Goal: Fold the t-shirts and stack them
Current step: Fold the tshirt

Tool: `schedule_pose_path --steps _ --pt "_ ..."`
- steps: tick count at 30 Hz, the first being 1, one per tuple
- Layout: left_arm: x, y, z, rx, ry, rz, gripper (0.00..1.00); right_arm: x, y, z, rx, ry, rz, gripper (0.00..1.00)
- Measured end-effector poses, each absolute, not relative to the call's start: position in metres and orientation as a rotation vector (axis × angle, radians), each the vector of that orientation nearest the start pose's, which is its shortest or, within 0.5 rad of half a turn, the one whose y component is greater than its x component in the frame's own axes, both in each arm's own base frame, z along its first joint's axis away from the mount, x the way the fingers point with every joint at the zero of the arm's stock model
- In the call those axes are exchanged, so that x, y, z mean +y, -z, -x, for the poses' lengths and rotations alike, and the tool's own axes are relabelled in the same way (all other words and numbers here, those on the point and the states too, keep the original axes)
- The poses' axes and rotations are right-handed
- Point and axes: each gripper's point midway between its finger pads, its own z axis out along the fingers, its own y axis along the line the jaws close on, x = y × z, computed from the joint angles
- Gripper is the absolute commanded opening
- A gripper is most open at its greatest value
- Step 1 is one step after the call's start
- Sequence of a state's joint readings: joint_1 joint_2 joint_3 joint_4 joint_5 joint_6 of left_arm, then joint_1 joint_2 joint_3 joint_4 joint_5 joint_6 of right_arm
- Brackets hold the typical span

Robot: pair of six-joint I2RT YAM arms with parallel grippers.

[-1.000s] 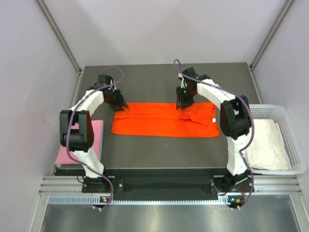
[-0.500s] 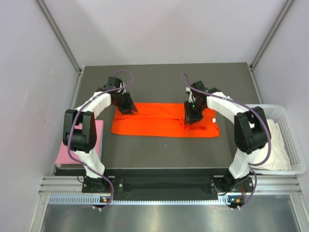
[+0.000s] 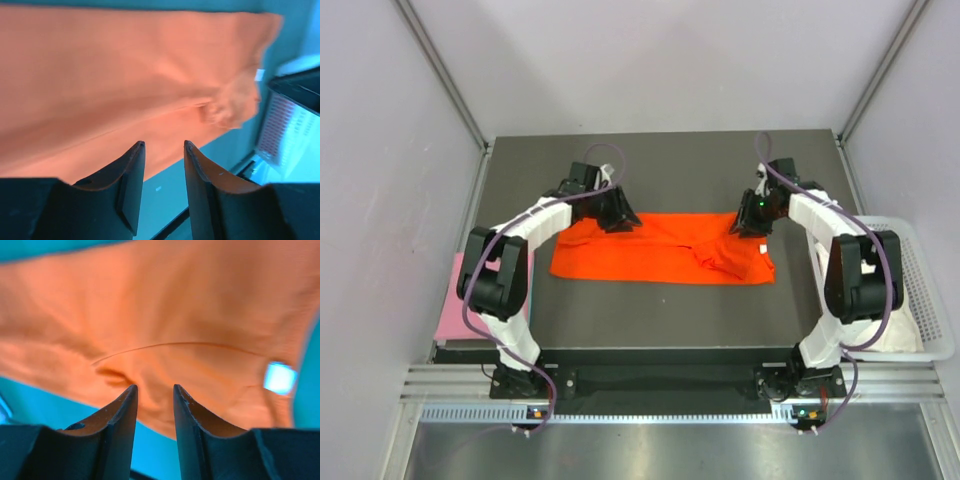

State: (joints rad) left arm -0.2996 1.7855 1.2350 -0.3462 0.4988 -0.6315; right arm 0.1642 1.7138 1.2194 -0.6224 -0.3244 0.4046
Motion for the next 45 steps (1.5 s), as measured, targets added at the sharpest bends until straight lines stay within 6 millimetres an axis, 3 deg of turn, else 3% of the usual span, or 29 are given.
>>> schedule_pose_path --steps 4,9,13,19,24,32,36,41,45 --pt "-0.282 -0.116 -0.377 2.488 1.17 0.094 0.42 0.096 -0.081 -0.36 2.671 -0.518 -0.347 0.34" --pt "-0.338 -0.095 -0.379 2.464 1.304 0.041 0.41 0.08 -0.074 -0.37 2.619 -0.397 -0.386 0.24" --pt "-0.373 -0.078 -0.388 2.443 1.379 0.046 0.41 0.07 -0.075 -0.384 2.558 -0.324 -0.412 0.14" --pt "-0.408 -0.071 -0.397 2.415 1.468 0.074 0.38 0.071 -0.084 -0.414 2.503 -0.317 -0.417 0.13" --pt "-0.415 -0.062 -0.392 2.445 1.475 0.087 0.38 0.068 -0.077 -0.433 2.493 -0.288 -0.425 0.13" --pt "-0.411 -0.05 -0.39 2.492 1.466 0.092 0.38 0.041 -0.027 -0.433 2.587 -0.193 -0.486 0.13" --pt "-0.412 -0.06 -0.395 2.499 1.456 0.044 0.39 0.034 -0.029 -0.436 2.583 -0.168 -0.452 0.15" --pt "-0.42 -0.089 -0.407 2.443 1.457 -0.058 0.39 0.03 -0.034 -0.436 2.598 -0.14 -0.397 0.19" --pt "-0.422 -0.094 -0.405 2.442 1.473 -0.093 0.39 0.031 -0.044 -0.437 2.596 -0.128 -0.363 0.21"
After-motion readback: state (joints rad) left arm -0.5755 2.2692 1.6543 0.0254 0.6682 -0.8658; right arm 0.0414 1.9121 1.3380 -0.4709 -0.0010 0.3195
